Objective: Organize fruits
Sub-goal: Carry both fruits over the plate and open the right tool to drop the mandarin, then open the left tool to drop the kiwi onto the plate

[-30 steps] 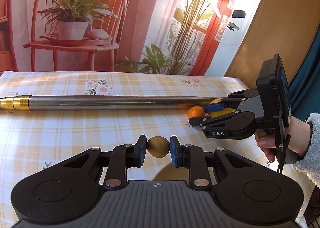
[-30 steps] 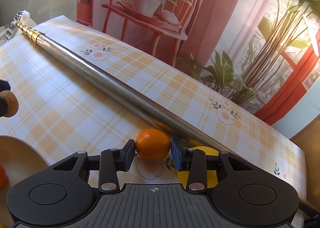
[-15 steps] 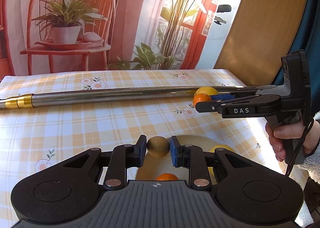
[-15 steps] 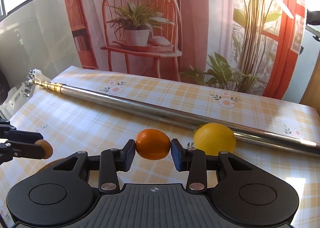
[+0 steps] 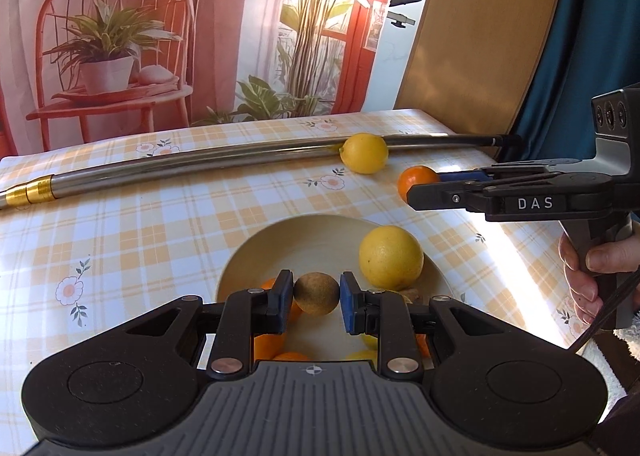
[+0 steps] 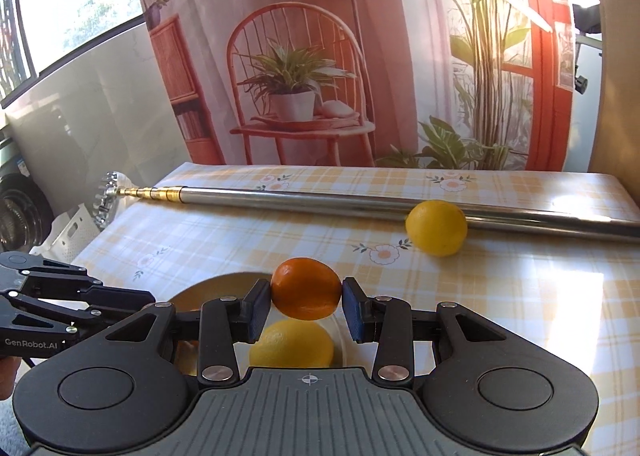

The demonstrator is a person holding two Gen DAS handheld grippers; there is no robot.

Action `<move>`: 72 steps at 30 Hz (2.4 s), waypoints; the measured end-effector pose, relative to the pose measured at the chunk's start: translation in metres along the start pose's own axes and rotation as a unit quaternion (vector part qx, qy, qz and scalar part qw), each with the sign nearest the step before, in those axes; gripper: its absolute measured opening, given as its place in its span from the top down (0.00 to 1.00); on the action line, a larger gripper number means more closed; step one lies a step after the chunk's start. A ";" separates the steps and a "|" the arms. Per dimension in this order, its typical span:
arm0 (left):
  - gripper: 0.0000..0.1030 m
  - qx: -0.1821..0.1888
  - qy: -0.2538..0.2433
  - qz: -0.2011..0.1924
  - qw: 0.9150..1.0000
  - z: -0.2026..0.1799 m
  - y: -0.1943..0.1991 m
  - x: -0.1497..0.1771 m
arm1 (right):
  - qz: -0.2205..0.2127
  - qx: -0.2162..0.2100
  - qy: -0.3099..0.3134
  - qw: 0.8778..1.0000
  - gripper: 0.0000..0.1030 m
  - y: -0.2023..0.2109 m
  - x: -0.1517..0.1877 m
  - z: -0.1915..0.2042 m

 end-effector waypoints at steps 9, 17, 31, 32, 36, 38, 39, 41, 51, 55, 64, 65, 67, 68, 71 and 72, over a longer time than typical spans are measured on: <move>0.74 -0.005 -0.016 0.013 1.000 -0.010 0.000 0.009 | -0.002 0.008 -0.004 1.000 0.65 0.027 0.021 0.009; 0.74 -0.005 -0.016 0.022 1.000 -0.011 -0.006 0.012 | 0.019 0.005 -0.007 1.000 0.65 0.029 0.035 0.012; 0.74 -0.006 -0.028 0.037 0.999 -0.015 -0.019 0.018 | 0.067 0.000 -0.015 0.998 0.65 0.016 0.048 0.010; 0.74 -0.006 -0.029 0.039 0.999 -0.015 -0.020 0.018 | 0.069 -0.002 -0.016 0.997 0.65 0.015 0.049 0.009; 0.74 -0.009 -0.031 0.045 0.998 -0.015 -0.023 0.020 | 0.075 -0.006 -0.020 0.997 0.65 0.013 0.050 0.008; 0.74 -0.009 -0.033 0.047 0.998 -0.015 -0.024 0.021 | 0.077 -0.006 -0.021 0.997 0.65 0.012 0.051 0.007; 0.74 -0.009 -0.034 0.048 0.998 -0.015 -0.024 0.021 | 0.078 -0.006 -0.022 0.997 0.65 0.012 0.051 0.007; 0.74 -0.010 -0.035 0.050 0.998 -0.016 -0.024 0.021 | 0.080 -0.005 -0.025 0.996 0.65 0.011 0.051 0.006; 0.74 -0.015 -0.033 0.052 0.998 -0.016 -0.026 0.022 | 0.082 -0.007 -0.027 0.996 0.63 0.008 0.051 0.004; 0.74 -0.017 -0.031 0.052 0.998 -0.015 -0.026 0.022 | 0.083 -0.006 -0.025 0.996 0.62 0.007 0.052 0.005; 0.74 -0.018 -0.028 0.054 0.998 -0.015 -0.025 0.021 | 0.081 -0.004 -0.024 0.996 0.59 0.008 0.052 0.007; 0.74 -0.019 -0.027 0.054 0.998 -0.015 -0.025 0.022 | 0.080 -0.004 -0.024 0.996 0.58 0.009 0.051 0.007; 0.74 -0.019 -0.025 0.054 0.998 -0.015 -0.024 0.021 | 0.079 -0.003 -0.023 0.997 0.58 0.009 0.051 0.007; 0.74 -0.019 -0.024 0.054 0.998 -0.015 -0.024 0.021 | 0.078 -0.002 -0.023 0.997 0.57 0.009 0.051 0.007; 0.74 -0.018 -0.023 0.053 0.998 -0.015 -0.023 0.022 | 0.076 0.001 -0.025 0.997 0.56 0.010 0.050 0.006; 0.74 -0.018 -0.023 0.053 0.998 -0.015 -0.023 0.022 | 0.076 0.001 -0.025 0.997 0.56 0.011 0.050 0.005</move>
Point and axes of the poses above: each gripper's, at about its wrist camera, not at the fingertips, and y roughly against the way its jaws point, z to its left, x to its underside, the point moved 2 cm from there along -y, roughly the way its jaws point, and after that the axes turned 9 degrees about -z, right-handed, at the moved point
